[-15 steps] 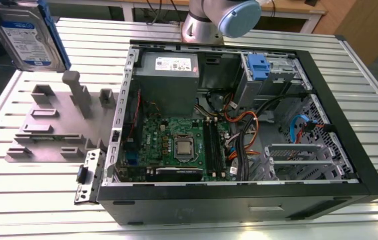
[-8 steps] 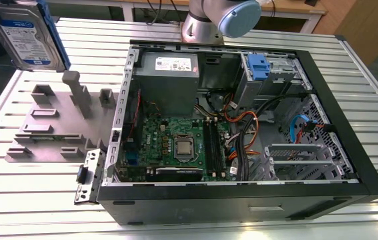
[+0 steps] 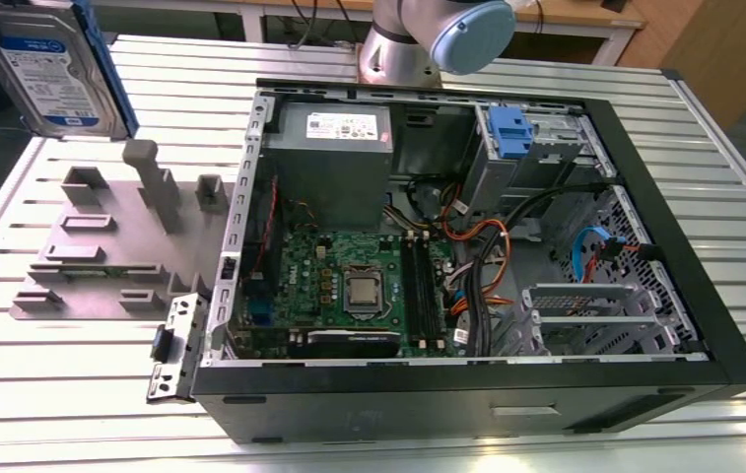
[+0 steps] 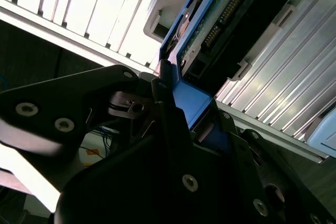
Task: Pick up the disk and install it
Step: 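Pick up the disk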
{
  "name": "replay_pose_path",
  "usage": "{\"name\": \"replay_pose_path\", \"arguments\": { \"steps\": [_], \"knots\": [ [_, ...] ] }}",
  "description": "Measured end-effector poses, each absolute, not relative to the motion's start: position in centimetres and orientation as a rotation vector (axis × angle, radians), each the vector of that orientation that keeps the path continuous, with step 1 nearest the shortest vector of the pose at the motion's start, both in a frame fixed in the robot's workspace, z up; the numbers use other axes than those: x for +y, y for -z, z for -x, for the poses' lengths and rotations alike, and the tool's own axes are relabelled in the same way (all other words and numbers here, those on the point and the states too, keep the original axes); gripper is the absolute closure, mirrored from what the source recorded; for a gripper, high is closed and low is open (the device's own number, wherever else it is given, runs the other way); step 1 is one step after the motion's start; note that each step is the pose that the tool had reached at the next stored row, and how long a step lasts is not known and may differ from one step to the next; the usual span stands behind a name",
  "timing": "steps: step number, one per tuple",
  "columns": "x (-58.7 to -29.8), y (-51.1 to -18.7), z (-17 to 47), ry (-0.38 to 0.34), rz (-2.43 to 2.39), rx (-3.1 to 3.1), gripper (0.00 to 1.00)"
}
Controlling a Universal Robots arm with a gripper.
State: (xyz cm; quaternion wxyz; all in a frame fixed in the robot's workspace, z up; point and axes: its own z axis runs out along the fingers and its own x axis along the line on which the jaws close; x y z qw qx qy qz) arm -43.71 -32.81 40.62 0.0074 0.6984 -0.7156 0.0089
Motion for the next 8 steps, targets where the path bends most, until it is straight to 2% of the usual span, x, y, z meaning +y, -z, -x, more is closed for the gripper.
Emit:
{"name": "replay_pose_path", "arguments": {
  "steps": [8],
  "knots": [
    [-32.82,-40.86,43.71,-0.029,-2.183,-2.237,0.64]
  ]
}}
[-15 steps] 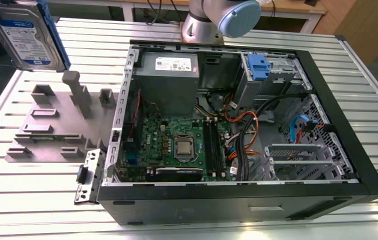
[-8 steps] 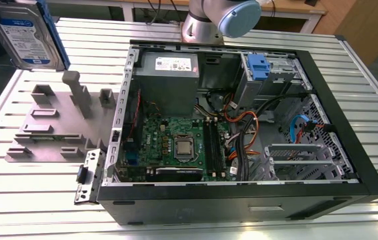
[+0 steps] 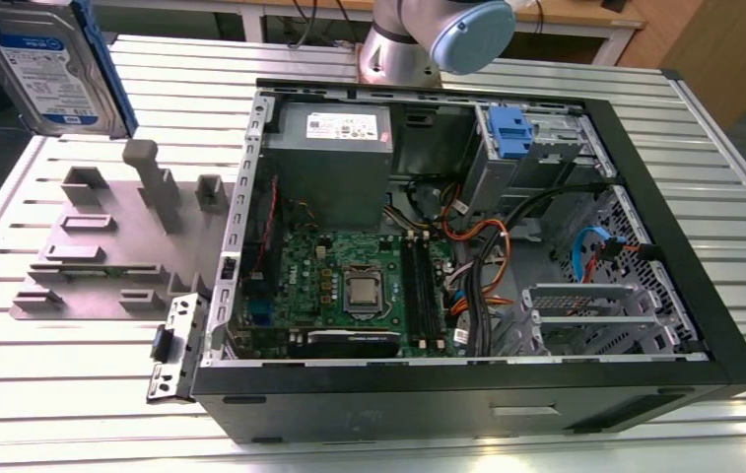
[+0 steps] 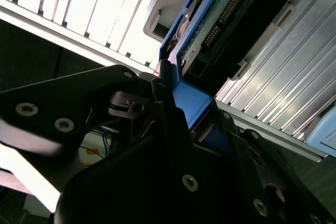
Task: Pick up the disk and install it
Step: 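Pick up the disk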
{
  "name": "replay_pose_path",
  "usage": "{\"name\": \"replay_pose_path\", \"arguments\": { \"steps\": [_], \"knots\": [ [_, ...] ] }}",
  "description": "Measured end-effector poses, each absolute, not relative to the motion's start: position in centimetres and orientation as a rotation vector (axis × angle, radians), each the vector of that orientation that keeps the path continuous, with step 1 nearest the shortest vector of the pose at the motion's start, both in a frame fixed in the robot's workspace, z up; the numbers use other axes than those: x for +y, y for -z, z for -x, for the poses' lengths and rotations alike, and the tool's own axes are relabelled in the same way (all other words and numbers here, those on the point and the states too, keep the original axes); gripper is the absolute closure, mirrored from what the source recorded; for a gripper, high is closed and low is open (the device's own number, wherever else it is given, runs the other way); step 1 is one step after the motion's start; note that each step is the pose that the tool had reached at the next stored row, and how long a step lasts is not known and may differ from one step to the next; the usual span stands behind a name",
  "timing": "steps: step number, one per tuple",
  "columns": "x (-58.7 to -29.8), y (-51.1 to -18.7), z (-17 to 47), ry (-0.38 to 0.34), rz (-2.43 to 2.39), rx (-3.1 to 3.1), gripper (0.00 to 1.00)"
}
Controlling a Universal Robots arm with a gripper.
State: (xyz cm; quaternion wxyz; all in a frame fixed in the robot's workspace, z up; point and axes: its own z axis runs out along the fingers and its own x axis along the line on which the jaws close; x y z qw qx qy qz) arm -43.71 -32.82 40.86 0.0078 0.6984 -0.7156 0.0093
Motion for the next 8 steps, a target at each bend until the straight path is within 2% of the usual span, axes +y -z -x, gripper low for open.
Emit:
{"name": "replay_pose_path", "arguments": {
  "steps": [8],
  "knots": [
    [-32.81,-41.11,43.71,-0.03,-2.183,-2.236,0.64]
  ]
}}
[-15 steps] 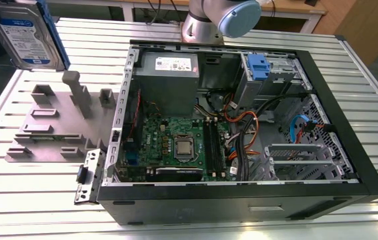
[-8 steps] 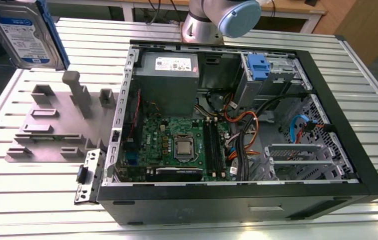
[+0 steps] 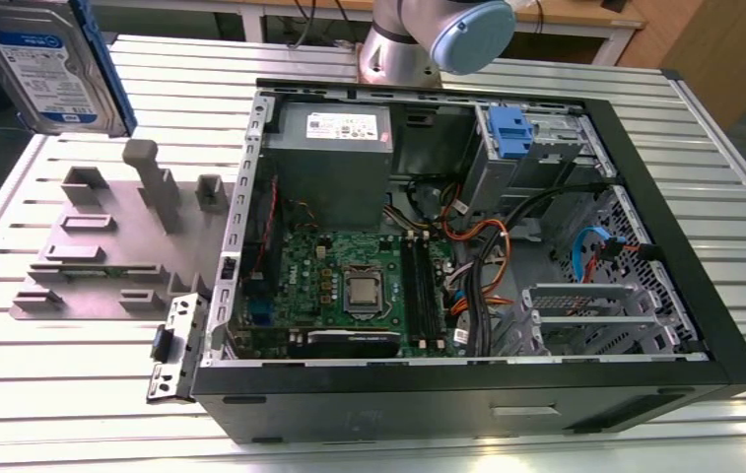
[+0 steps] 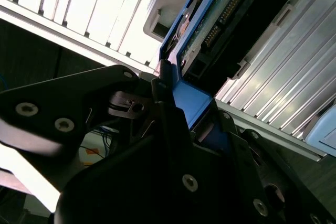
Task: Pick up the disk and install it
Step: 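Pick up the disk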
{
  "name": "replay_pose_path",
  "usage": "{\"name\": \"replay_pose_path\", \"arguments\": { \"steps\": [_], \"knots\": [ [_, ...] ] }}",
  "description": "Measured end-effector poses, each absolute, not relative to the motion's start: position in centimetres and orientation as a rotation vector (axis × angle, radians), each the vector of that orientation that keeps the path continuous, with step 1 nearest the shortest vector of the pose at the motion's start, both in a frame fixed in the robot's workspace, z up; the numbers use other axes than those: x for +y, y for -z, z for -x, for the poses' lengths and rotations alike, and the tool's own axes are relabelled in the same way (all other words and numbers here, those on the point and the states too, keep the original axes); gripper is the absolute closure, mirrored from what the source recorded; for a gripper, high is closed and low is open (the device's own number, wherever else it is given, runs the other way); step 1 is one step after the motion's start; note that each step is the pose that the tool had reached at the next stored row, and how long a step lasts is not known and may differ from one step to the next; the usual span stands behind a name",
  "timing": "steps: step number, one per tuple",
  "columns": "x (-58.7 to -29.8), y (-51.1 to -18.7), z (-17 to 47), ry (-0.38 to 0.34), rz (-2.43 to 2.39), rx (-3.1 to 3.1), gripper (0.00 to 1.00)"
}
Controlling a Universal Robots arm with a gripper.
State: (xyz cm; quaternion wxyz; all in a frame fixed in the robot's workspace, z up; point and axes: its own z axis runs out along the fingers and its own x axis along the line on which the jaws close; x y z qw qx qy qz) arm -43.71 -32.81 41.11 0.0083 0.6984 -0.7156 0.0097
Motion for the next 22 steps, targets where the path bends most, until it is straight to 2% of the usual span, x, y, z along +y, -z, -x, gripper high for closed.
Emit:
{"name": "replay_pose_path", "arguments": {
  "steps": [22],
  "knots": [
    [-32.81,-41.8,43.71,-0.034,-2.181,-2.235,0.64]
  ]
}}
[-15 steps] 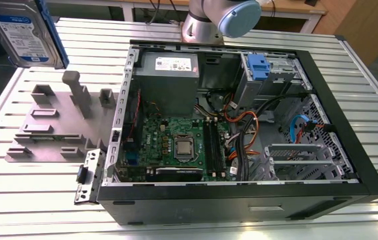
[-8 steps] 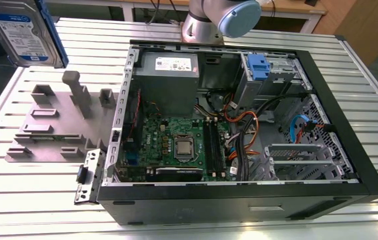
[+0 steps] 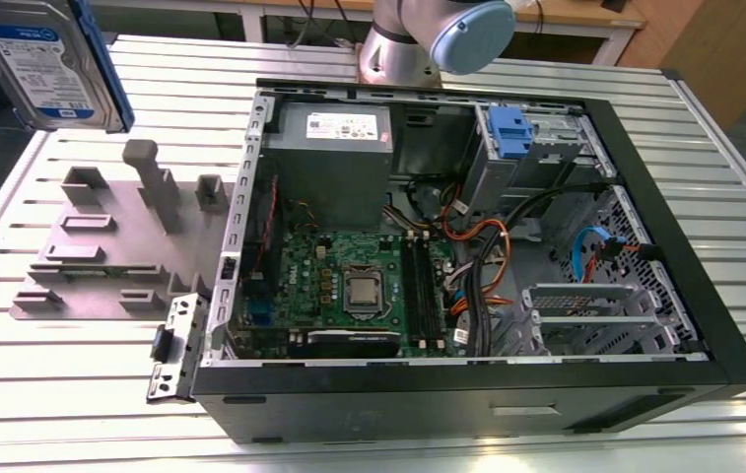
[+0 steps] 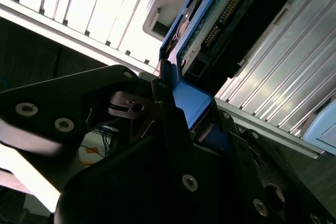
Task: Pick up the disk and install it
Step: 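Pick up the disk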
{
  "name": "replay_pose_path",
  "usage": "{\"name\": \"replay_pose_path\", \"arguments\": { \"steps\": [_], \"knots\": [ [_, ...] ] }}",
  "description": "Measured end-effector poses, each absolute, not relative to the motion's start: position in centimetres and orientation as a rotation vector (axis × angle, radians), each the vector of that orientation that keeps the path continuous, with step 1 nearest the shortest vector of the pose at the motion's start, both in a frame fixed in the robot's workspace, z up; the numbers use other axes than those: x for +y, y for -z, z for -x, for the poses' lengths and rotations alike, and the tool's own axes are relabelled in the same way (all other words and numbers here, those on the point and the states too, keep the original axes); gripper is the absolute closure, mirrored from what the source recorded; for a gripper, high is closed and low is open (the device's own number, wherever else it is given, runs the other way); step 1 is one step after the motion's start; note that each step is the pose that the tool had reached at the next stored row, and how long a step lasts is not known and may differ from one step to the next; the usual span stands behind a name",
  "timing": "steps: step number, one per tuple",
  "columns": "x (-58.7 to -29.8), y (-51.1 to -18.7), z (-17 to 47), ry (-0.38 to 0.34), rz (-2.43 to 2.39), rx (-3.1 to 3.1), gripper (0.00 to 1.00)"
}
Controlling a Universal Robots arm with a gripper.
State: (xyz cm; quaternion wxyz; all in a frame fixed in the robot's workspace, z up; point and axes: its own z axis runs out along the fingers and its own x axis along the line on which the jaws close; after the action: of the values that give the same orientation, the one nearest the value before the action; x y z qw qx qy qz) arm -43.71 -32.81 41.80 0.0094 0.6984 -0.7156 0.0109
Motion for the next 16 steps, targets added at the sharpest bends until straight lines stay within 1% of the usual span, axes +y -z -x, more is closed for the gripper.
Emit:
{"name": "replay_pose_path", "arguments": {
  "steps": [13,14,16],
  "knots": [
    [-32.8,-42.2,43.7,-0.036,-2.18,-2.234,0.64],
    [-32.8,-43.6,43.7,-0.044,-2.177,-2.23,0.64],
    [-32.8,-43.7,43.7,-0.044,-2.176,-2.23,0.64]
  ]
}}
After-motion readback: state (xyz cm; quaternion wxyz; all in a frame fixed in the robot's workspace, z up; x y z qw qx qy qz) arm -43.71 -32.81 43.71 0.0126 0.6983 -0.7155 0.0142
